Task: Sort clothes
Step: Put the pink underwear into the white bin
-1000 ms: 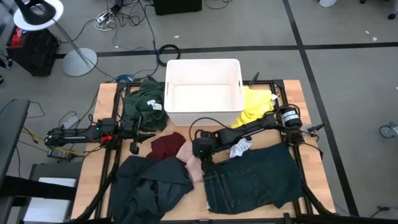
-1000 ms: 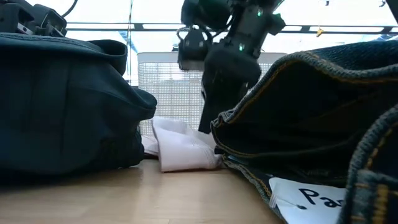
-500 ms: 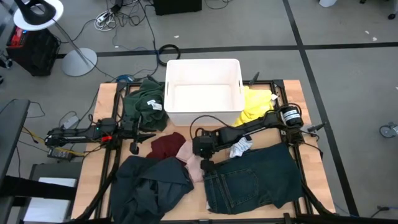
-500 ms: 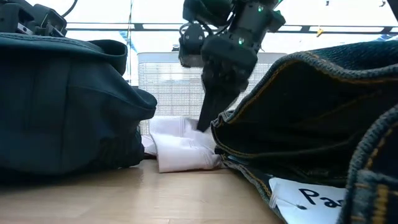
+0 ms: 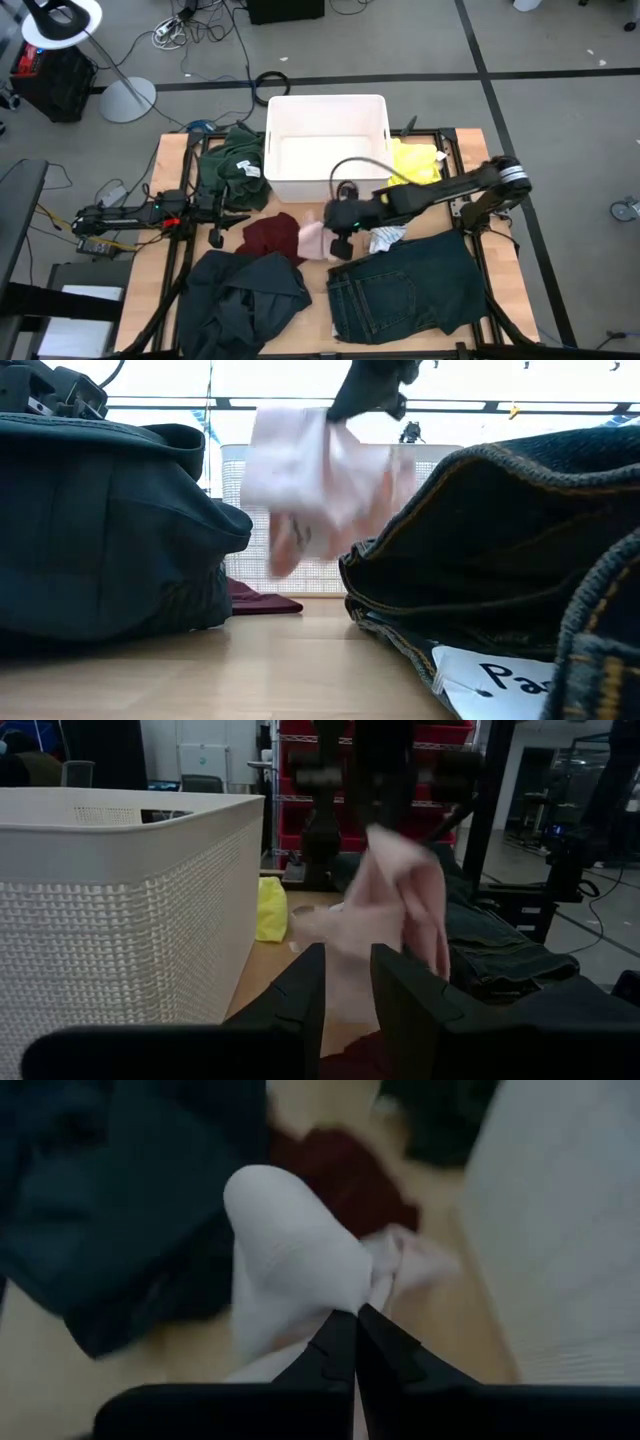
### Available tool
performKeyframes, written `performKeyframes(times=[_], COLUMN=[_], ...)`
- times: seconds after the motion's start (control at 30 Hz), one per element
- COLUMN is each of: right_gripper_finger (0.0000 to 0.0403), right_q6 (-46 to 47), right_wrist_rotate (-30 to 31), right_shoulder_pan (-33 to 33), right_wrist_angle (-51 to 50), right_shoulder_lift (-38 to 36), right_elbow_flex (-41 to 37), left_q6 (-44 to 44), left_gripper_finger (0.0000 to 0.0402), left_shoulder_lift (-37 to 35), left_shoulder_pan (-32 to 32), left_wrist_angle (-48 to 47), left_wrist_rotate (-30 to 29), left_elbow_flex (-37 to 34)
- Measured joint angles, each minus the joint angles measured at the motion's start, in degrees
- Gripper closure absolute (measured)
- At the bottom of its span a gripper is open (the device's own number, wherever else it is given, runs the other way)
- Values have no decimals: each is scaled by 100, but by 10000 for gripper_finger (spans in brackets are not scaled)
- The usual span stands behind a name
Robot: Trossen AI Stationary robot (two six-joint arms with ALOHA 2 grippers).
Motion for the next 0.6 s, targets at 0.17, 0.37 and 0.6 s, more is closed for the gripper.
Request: performKeyframes(times=[0.17,0.37,0.6], right_gripper_finger=[402,402,403], right_q6=[118,77,-548], right_wrist_rotate=[429,839,877], right_shoulder_pan=[0,-37,-398], right_wrist_angle=[62,193,690], right_shoulder_lift=[-753,-1476,-2080], right_elbow_flex=[0,0,0], left_q6=[0,1,0], left_gripper_finger=[312,312,312], left_shoulder_lift=[1,0,0], left_shoulder_pan=[0,0,0], left_wrist_angle=[0,0,0], left_wrist_rotate=[-1,-1,-1], left_elbow_flex=[1,-1,1])
